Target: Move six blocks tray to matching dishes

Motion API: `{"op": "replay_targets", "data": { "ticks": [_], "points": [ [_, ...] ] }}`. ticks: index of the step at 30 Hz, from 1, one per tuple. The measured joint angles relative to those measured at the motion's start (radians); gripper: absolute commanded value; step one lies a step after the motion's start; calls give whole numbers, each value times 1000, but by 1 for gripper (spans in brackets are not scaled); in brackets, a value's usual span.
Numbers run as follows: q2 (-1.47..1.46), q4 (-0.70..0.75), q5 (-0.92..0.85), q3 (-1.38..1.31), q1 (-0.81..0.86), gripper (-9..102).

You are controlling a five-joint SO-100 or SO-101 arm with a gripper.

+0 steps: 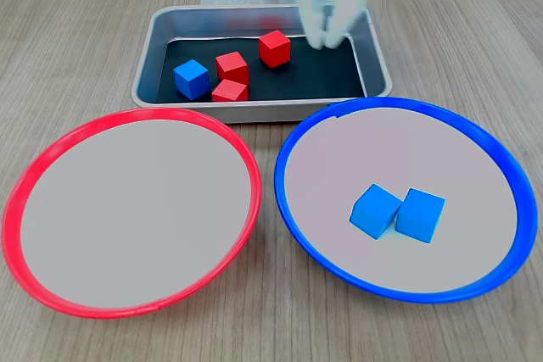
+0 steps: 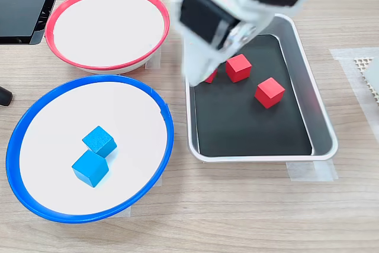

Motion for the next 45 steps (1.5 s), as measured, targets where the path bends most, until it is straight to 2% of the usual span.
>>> {"op": "replay_targets", "data": {
  "ticks": [1,4,7,12,23,30,33,36,38,40,42,45],
  "points": [
    [43,69,-35,29,34,2],
    [130,193,-126,120,110,14],
    [196,245,-198,229,259,23],
    [239,124,-219,390,347,28],
    [247,-118,-118,604,222,15],
    [247,-166,-91,643,155,1],
    [247,-169,-92,643,150,0],
    [247,-92,-98,555,150,0],
    [242,-18,-69,393,153,0],
    [186,-14,-21,219,192,0],
    [124,-35,6,118,218,0],
    [-83,-147,66,-121,267,0]
  ]
}}
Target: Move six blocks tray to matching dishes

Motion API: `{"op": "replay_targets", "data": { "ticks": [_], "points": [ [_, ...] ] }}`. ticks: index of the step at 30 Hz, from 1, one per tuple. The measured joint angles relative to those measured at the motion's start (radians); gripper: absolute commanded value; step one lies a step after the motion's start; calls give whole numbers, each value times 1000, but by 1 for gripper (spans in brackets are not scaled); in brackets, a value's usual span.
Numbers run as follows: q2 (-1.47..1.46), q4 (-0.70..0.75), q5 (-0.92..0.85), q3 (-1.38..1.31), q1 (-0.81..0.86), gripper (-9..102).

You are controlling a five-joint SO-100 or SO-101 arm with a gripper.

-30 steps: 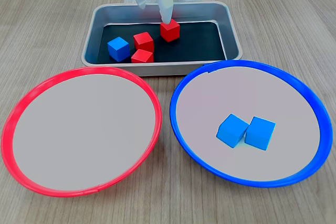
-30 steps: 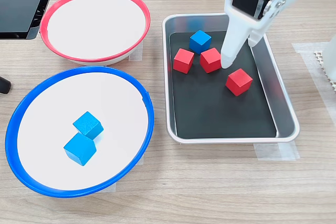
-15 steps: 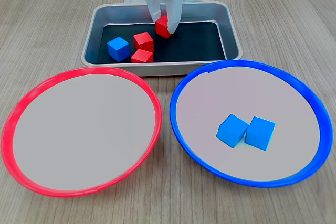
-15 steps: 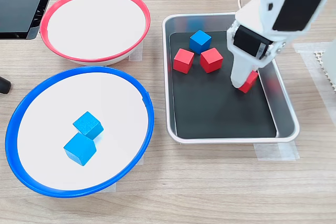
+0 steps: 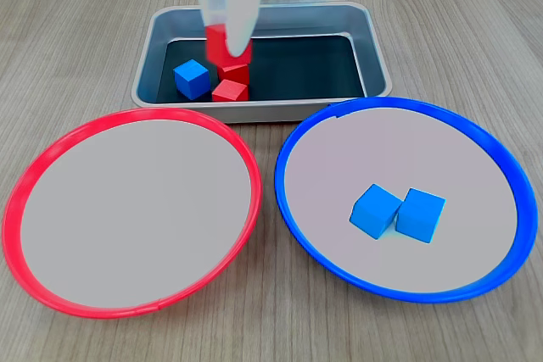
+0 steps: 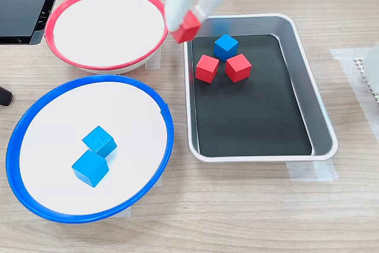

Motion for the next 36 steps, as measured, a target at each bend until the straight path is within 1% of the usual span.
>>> {"op": "replay_targets", "data": {
  "ticks": [2,3,5,6,8,9,10,12,14,16,17,18,21,23,26,29,32,36],
  "points": [
    [-107,-55,18,-97,26,0],
    [-167,-112,14,-140,29,2],
    [-252,-161,14,-184,37,6],
    [-302,-221,14,-219,44,8],
    [-350,-241,14,-244,66,13],
    [-370,-256,14,-258,75,18],
    [-371,-259,15,-259,75,19],
    [-371,-249,29,-259,75,21],
    [-359,-221,32,-252,87,19],
    [-321,-186,28,-225,98,8],
    [-285,-158,5,-198,100,3],
    [-261,-138,-25,-179,100,0],
    [-95,-2,-201,-55,92,0],
    [43,71,-296,78,117,2],
    [158,80,-367,256,118,8],
    [209,80,-373,388,107,15],
    [218,41,-368,472,66,22],
    [189,18,-379,488,44,23]
  ]
}}
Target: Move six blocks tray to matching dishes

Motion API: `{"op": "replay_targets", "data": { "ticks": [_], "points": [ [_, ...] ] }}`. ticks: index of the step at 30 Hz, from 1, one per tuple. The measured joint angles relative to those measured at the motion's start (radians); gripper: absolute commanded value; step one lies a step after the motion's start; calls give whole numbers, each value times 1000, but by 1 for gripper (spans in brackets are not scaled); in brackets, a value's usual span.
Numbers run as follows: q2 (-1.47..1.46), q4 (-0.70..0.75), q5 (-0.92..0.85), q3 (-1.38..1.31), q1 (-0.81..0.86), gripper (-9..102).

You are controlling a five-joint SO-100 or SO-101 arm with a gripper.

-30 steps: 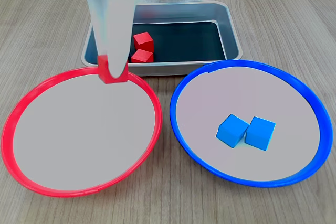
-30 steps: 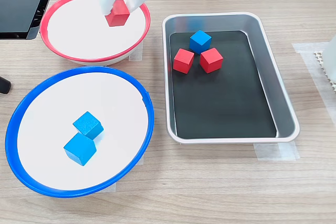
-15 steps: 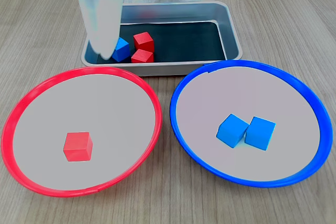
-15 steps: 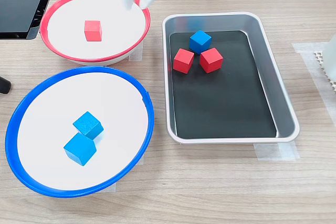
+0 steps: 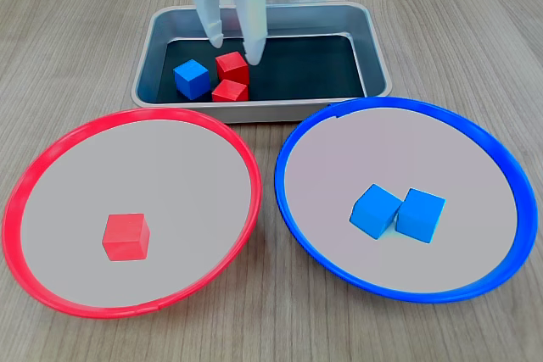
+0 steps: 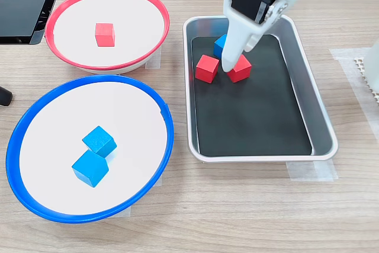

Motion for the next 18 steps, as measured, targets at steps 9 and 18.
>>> {"op": "replay_targets", "data": {
  "ticks": [9,18],
  "points": [
    [-37,-5,-54,25,40,22],
    [-78,-89,-41,32,57,17]
  ]
}}
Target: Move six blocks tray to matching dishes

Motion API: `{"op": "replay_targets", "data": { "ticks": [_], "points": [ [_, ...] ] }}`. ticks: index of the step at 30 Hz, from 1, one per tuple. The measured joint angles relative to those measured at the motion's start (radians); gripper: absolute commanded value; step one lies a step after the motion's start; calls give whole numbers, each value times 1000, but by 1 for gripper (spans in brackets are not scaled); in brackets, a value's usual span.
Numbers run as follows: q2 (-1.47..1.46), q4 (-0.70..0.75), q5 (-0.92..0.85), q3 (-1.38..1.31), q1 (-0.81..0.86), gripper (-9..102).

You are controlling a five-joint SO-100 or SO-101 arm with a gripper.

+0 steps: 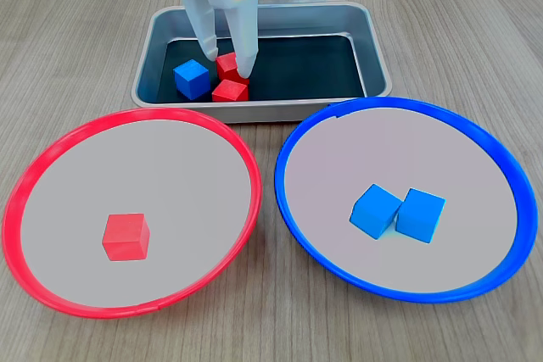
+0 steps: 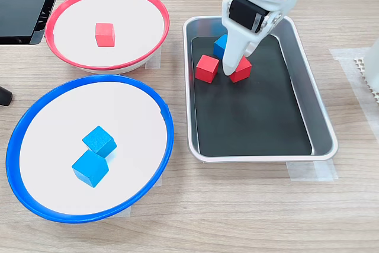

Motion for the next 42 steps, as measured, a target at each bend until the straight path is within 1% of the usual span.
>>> {"op": "replay_targets", "data": {
  "ticks": [3,5,8,11,13,14,15,16,18,19,20,22,23,24,26,27,29,32,34,37,39,42],
  "points": [
    [-23,-29,0,0,0,15],
    [-35,-29,-5,0,0,10],
    [-49,-31,-35,0,0,1],
    [-51,-25,-75,0,-2,0],
    [-51,63,-86,-29,-15,0],
    [-51,141,-75,-95,-32,0],
    [-51,175,-69,-121,-38,0],
    [-51,288,-32,-213,-63,0],
    [-67,339,78,-344,-87,0],
    [-95,316,190,-468,-95,0],
    [-112,305,253,-526,-92,0],
    [-193,204,353,-652,-83,0],
    [-206,190,354,-661,-83,0],
    [-244,123,362,-686,-75,0],
    [-314,34,367,-712,-57,1],
    [-385,-37,368,-744,-37,3],
    [-454,-61,367,-781,-28,11],
    [-532,-75,367,-845,-23,18],
    [-538,-77,373,-857,-9,18],
    [-537,-58,367,-859,-6,10],
    [-500,3,310,-845,-12,1],
    [-403,141,161,-802,-14,1]
  ]
}}
